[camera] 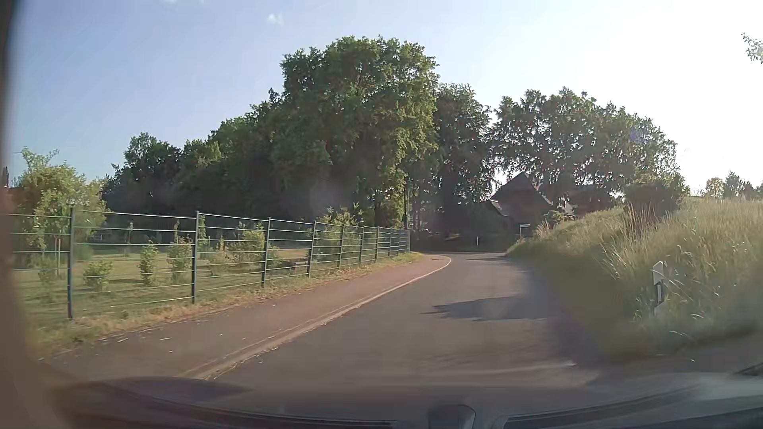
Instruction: Follow the waypoints while adhering to traffic rules and regulations
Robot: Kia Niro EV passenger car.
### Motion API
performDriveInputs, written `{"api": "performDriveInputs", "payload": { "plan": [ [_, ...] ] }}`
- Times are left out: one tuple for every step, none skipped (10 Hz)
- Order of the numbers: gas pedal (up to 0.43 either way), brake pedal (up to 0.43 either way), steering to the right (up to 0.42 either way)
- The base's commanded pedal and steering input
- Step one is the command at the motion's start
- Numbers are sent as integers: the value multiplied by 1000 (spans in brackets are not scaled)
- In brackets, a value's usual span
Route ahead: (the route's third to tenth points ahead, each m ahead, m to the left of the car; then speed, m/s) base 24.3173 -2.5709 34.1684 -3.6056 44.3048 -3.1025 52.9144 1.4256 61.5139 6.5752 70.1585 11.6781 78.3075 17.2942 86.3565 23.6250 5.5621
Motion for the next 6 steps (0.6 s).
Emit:
{"api": "performDriveInputs", "payload": {
  "plan": [
    [118, 6, 130],
    [118, 6, 124],
    [118, 6, 115],
    [118, 6, 110],
    [118, 6, 103],
    [118, 6, 97]
  ]
}}
